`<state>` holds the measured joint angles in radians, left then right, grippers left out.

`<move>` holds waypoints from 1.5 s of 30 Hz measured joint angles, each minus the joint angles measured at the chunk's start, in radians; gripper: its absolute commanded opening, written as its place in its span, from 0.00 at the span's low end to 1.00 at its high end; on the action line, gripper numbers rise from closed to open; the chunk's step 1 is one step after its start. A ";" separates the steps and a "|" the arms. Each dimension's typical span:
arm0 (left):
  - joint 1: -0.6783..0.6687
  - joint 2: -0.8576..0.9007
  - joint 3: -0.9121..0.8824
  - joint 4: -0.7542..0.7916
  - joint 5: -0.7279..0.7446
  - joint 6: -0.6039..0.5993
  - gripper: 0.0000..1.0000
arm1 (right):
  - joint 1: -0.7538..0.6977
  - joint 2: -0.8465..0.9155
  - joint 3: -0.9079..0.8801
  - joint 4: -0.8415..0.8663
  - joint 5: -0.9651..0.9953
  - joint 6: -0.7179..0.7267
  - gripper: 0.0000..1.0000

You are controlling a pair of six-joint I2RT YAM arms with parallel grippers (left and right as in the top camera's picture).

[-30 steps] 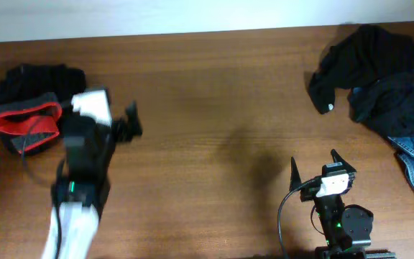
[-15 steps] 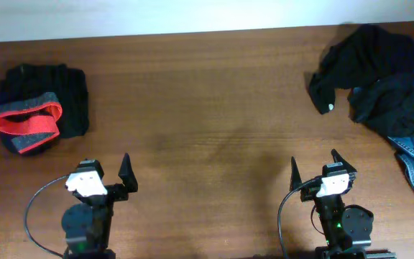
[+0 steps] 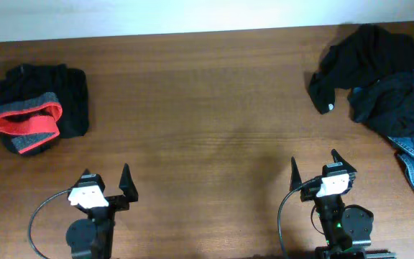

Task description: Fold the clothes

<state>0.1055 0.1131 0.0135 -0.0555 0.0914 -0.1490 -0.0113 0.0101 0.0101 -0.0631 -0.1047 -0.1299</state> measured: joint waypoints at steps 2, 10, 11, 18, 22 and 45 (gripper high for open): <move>0.000 -0.029 0.000 -0.013 0.000 0.016 0.99 | 0.000 0.000 0.000 0.000 0.000 -0.001 0.99; 0.000 -0.063 0.000 -0.013 0.003 0.060 0.99 | 0.000 0.000 0.000 0.000 0.000 -0.001 0.99; 0.000 -0.089 0.000 -0.011 0.003 0.060 0.99 | 0.000 0.000 0.000 0.000 0.000 0.000 0.99; 0.000 -0.098 0.000 -0.012 0.007 0.063 0.99 | 0.000 0.000 0.000 0.000 0.000 0.000 0.99; 0.000 -0.098 0.000 -0.012 0.007 0.063 0.99 | 0.000 0.000 0.000 0.000 0.000 0.000 0.99; 0.000 -0.098 0.000 -0.012 0.007 0.063 1.00 | 0.000 0.000 0.000 0.000 0.000 -0.001 0.99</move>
<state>0.1051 0.0147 0.0132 -0.0673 0.0986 -0.0856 -0.0113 0.0101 0.0105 -0.0631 -0.1047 -0.1310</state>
